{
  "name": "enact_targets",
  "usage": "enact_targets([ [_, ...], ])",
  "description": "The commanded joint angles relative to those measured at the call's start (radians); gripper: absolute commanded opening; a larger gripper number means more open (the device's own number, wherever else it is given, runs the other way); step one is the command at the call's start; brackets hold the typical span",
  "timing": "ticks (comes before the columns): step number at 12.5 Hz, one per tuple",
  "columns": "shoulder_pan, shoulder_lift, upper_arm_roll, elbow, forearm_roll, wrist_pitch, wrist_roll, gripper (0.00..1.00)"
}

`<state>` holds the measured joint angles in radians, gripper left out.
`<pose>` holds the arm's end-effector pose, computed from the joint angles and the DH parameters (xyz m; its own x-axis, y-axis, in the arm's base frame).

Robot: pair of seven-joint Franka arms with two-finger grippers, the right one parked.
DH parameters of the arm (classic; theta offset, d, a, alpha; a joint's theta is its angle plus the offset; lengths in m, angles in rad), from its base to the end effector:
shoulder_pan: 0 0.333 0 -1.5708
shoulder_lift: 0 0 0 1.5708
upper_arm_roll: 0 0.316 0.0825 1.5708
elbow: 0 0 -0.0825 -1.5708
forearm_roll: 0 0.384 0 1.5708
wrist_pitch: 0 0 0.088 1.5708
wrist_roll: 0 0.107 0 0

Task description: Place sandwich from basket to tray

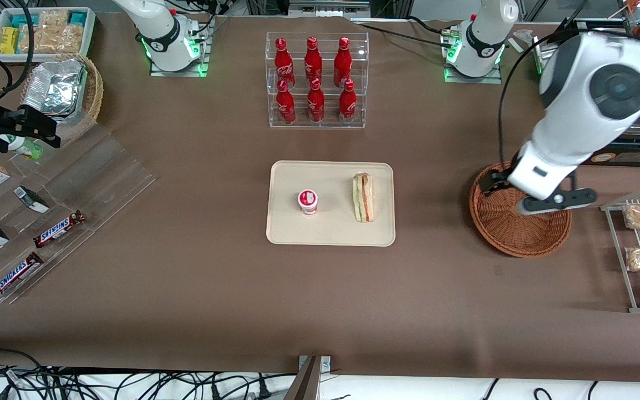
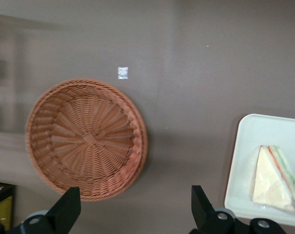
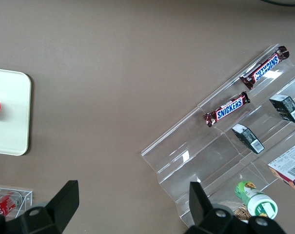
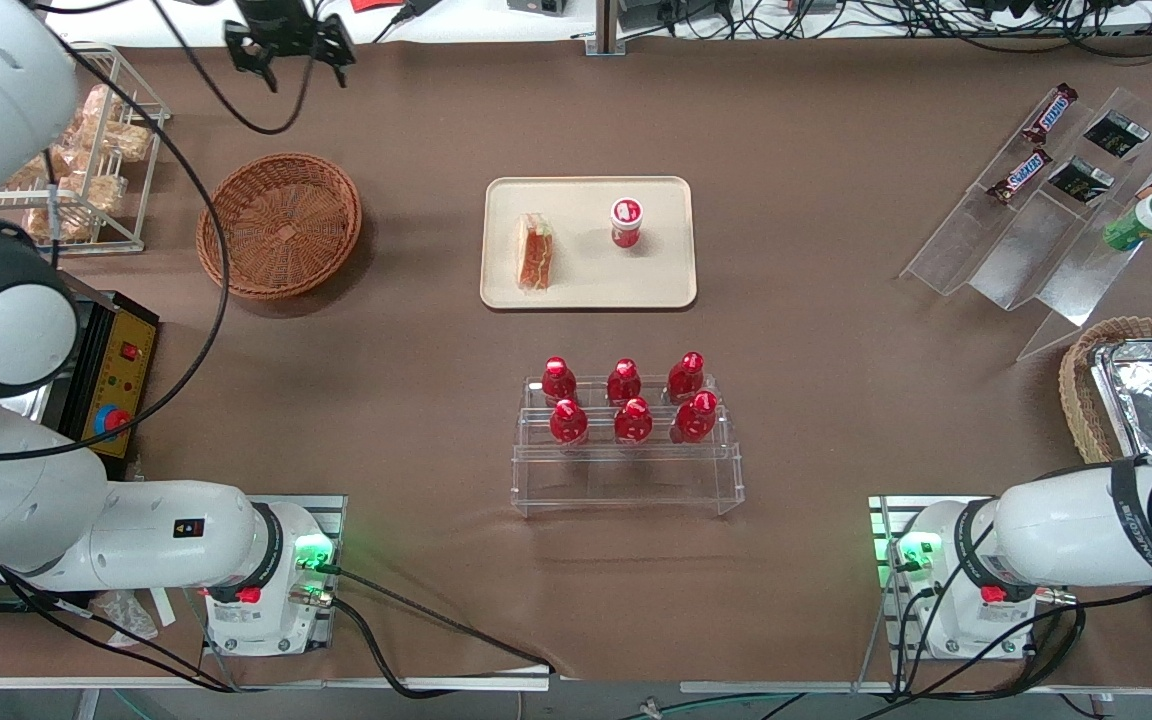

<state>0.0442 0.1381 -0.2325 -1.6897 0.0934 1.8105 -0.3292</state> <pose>0.5952 -0.0985 0.5105 0.9928 0.1196 0.0058 0.1197 -0.9910 -0.0600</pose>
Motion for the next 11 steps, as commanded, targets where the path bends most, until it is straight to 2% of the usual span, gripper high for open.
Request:
enact_targets([
  [1, -0.030, -0.092, 0.085, -0.018, -0.050, -0.086, 0.151, 1.00],
  [3, -0.033, -0.118, 0.107, 0.008, -0.063, -0.144, 0.209, 1.00],
  [5, -0.033, -0.115, 0.133, 0.074, -0.124, -0.226, 0.281, 1.00],
  [11, -0.043, -0.121, 0.118, 0.087, -0.129, -0.261, 0.288, 1.00],
])
